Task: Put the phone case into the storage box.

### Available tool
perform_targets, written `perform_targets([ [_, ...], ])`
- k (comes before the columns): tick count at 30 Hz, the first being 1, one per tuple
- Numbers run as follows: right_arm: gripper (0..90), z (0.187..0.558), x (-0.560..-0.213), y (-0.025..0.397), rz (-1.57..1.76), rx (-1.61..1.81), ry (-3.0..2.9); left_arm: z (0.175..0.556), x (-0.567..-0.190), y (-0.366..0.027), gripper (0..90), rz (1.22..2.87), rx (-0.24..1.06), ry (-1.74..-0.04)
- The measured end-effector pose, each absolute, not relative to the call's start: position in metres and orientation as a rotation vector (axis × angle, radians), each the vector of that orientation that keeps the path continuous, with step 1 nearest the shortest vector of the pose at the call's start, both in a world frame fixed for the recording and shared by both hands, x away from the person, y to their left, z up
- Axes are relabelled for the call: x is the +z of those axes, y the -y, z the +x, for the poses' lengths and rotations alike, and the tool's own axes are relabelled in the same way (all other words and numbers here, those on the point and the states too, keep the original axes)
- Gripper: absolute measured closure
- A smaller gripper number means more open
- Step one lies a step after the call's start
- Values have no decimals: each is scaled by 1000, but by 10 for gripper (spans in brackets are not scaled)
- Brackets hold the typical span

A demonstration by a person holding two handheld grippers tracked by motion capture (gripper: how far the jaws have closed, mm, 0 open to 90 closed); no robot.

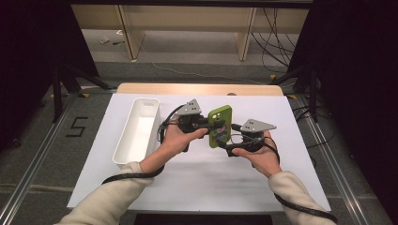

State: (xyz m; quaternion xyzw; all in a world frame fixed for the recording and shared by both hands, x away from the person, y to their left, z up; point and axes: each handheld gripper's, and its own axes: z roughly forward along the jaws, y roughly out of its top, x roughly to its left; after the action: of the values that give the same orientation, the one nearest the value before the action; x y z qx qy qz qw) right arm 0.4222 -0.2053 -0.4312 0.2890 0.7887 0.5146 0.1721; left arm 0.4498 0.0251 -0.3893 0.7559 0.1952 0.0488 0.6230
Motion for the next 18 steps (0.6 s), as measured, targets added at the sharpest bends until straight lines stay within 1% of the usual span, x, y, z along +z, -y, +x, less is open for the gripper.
perform_targets([
  [12,203,426,-439,202,738,1506,-2328,450,-389,-23,830,1728,90,-404],
  [15,232,427,-440,203,736,1527,-2336,451,-389,-23,830,1726,93,-403],
  [18,285,428,-441,203,737,1534,-2342,451,-390,-23,830,1724,88,-407],
])
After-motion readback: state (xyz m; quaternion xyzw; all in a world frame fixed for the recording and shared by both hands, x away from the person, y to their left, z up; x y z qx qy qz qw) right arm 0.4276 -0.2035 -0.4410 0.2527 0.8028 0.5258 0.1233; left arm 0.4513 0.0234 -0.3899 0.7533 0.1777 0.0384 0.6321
